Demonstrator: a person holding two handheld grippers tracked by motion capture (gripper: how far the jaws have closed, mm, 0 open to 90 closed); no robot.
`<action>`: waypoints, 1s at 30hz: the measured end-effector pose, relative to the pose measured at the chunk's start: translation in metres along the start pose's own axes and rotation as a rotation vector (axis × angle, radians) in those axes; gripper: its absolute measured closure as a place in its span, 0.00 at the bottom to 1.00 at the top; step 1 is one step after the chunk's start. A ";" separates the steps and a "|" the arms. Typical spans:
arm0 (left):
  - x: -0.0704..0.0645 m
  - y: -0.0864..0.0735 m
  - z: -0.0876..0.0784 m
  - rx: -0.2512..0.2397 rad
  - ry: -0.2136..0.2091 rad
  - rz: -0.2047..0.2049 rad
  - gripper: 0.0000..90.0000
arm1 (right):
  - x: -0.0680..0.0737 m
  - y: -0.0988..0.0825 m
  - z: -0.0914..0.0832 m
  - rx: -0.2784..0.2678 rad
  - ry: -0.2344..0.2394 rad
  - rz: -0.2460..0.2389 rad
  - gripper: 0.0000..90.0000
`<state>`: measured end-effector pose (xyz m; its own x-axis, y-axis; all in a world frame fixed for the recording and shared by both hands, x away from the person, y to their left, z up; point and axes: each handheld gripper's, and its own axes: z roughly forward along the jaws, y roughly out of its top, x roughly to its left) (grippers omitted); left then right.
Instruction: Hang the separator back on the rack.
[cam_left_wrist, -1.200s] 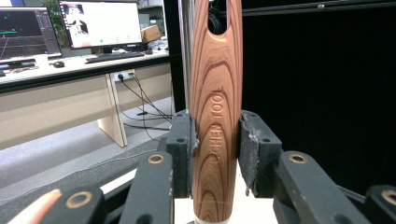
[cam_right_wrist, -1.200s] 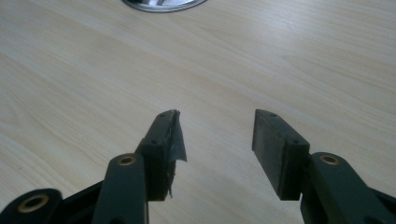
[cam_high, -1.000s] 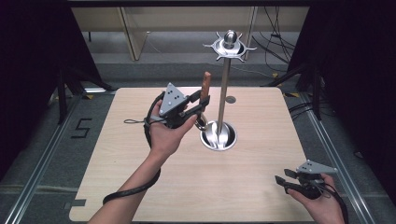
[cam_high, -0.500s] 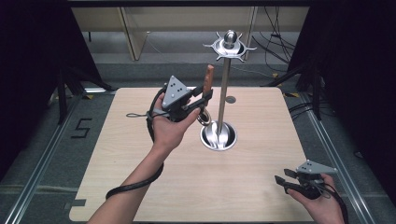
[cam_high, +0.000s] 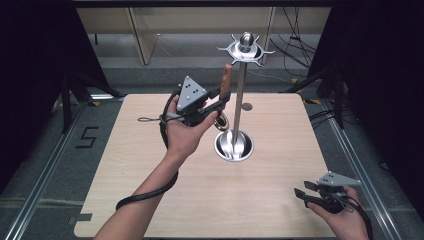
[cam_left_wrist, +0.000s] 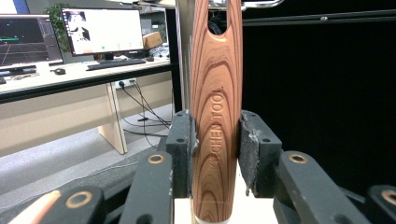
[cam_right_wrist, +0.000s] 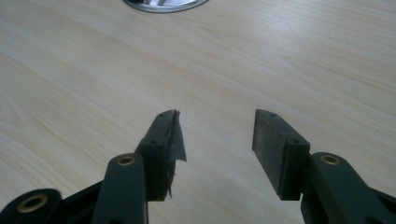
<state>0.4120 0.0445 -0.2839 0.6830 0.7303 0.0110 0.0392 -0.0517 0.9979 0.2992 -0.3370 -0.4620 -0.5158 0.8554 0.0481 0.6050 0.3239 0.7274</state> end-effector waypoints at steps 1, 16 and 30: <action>0.000 0.000 0.000 0.001 0.000 -0.001 0.75 | 0.000 0.000 0.000 0.000 0.000 0.000 0.57; 0.000 0.006 0.006 0.010 0.005 -0.003 0.75 | 0.000 0.000 0.001 0.009 0.008 0.006 0.57; 0.001 0.011 0.014 0.026 0.018 -0.009 0.75 | 0.002 -0.001 0.001 0.011 0.006 0.029 0.57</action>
<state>0.4230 0.0351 -0.2740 0.6694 0.7429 0.0029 0.0648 -0.0622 0.9960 0.2980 -0.3348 -0.4630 -0.5013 0.8622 0.0728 0.6263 0.3035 0.7181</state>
